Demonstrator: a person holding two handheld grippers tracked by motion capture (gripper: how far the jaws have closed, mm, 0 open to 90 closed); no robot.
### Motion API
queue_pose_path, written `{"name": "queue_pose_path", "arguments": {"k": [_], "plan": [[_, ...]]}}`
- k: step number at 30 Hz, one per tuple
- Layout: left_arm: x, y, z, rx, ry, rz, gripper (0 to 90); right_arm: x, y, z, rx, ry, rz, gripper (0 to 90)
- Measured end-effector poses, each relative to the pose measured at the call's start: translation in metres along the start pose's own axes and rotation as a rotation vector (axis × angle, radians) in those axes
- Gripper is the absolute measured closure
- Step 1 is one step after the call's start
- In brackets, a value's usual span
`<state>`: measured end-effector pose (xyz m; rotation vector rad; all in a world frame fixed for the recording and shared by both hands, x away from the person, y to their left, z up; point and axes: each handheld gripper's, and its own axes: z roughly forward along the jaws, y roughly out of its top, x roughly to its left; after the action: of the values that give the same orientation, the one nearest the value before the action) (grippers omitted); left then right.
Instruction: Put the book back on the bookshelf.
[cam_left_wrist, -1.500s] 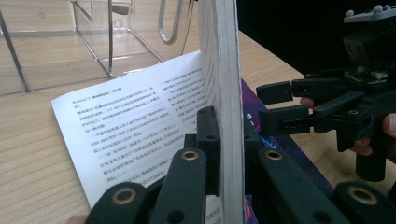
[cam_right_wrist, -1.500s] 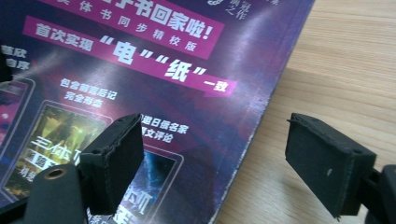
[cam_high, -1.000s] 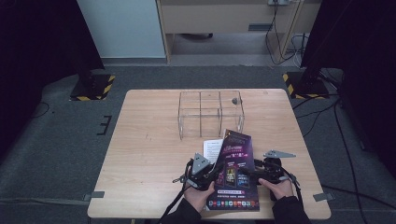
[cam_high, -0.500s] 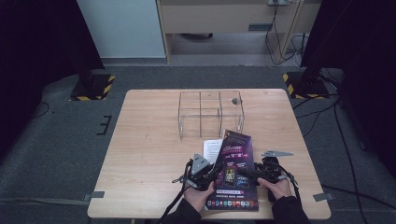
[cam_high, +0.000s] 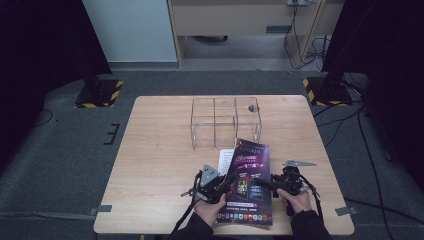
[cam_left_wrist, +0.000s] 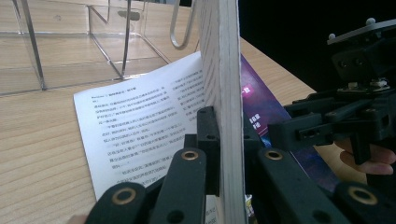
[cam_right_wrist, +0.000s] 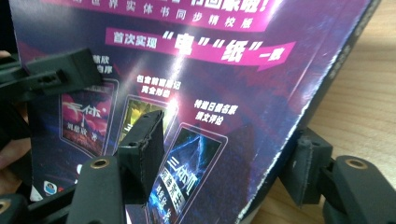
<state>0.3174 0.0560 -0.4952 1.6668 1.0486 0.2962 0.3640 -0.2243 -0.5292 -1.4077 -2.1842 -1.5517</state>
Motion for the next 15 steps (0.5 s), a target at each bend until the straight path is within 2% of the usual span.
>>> {"name": "queue_pose_path", "arguments": {"k": [2, 6, 9, 13, 15], "plan": [[0.001, 0.000, 0.000, 0.001, 0.001, -0.002, 84.6, 0.001, 0.000, 0.001, 0.007, -0.014, -0.004, 40.8], [0.000, 0.000, 0.000, 0.000, -0.001, -0.003, 84.6, -0.001, 0.001, -0.001, 0.024, -0.055, -0.007, 51.7], [0.000, 0.000, 0.000, 0.002, 0.004, -0.002, 84.6, 0.002, 0.002, -0.003, 0.028, -0.067, -0.005, 56.3], [0.001, 0.000, 0.000, 0.005, 0.007, -0.004, 84.6, 0.004, 0.005, -0.008, 0.012, -0.056, 0.010, 67.2], [0.001, 0.000, 0.000, 0.007, 0.007, -0.005, 84.5, 0.005, 0.005, -0.011, 0.007, -0.048, 0.025, 69.8]]}}
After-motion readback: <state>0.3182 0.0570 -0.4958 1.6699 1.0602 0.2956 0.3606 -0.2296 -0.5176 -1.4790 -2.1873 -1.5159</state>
